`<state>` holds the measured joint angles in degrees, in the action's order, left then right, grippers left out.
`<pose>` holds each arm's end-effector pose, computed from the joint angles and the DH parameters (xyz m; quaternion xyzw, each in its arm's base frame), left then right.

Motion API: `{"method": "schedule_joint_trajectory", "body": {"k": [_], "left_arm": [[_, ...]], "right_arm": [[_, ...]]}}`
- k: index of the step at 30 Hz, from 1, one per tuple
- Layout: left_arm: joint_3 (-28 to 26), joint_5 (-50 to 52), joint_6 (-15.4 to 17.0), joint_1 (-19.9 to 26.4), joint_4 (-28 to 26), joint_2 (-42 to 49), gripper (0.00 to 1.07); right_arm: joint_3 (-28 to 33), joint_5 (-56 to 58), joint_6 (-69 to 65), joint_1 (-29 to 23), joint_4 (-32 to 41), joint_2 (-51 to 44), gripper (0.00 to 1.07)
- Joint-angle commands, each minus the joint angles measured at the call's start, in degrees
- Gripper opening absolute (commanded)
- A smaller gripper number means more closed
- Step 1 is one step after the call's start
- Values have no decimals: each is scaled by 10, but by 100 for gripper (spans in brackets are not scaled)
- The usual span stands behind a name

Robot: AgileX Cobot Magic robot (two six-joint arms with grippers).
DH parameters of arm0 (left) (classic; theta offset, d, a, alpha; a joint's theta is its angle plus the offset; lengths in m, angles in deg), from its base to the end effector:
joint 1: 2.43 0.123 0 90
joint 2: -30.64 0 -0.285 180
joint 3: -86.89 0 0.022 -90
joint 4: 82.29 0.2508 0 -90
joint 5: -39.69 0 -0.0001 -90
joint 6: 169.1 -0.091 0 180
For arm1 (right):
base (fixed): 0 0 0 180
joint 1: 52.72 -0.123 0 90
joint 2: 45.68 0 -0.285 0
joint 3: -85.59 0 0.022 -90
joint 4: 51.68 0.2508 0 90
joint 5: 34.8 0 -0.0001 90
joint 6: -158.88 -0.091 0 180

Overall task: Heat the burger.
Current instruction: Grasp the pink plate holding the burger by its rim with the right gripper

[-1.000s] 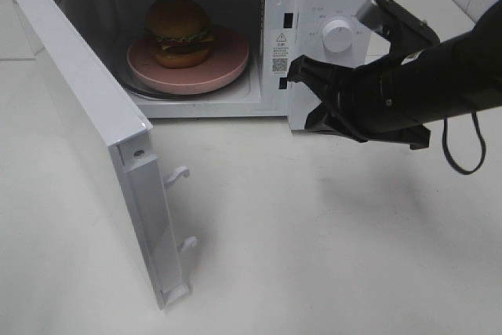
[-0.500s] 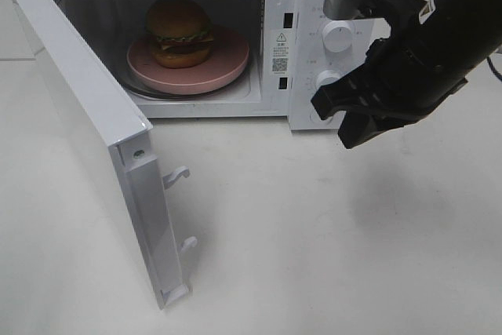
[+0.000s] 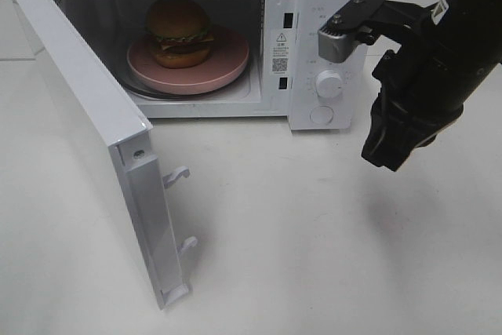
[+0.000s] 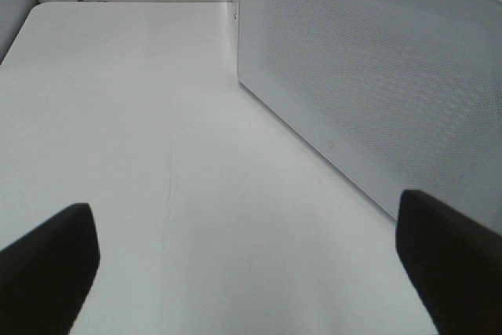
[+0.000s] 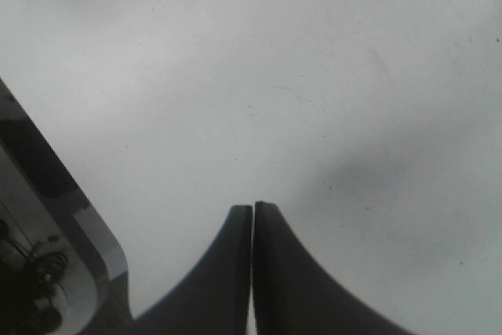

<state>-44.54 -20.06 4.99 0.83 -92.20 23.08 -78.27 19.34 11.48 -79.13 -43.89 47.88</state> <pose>-0.0046 -0.0138 0.2797 0.0223 0.8440 -0.0438 0.5340 0.2523 0.1365 0.2568 -0.4589 0.8753 0.0524 0.1433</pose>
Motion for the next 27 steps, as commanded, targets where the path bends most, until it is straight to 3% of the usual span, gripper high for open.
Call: {"method": "schedule_joint_trajectory", "body": {"k": [1, 6, 8, 14, 20, 22, 24, 25, 27], "left_arm": [[2, 4, 2, -4, -3, 13, 97], [2, 4, 2, -4, -3, 13, 97], [2, 4, 2, -4, -3, 13, 97], [2, 4, 2, -4, -3, 13, 97], [2, 4, 2, -4, -3, 13, 97], [2, 4, 2, -4, -3, 13, 97], [2, 4, 2, -4, -3, 13, 97], [2, 4, 2, -4, -3, 13, 97], [2, 4, 2, -4, -3, 13, 97]], "right_arm": [[-4, 7, 131, 3, -2, -7, 3], [-4, 11, 229, 3, -6, -7, 4], [-4, 13, 331, 3, -17, -7, 5], [-4, 13, 392, 3, -29, -7, 5], [-4, 14, 402, 2, -87, -7, 9], [-4, 1, 401, -16, -132, -7, 19], [-4, -4, 401, -19, -136, -7, 22], [-4, -19, 401, -26, -138, -7, 30], [-4, -28, 401, -30, -138, -7, 36]]}}
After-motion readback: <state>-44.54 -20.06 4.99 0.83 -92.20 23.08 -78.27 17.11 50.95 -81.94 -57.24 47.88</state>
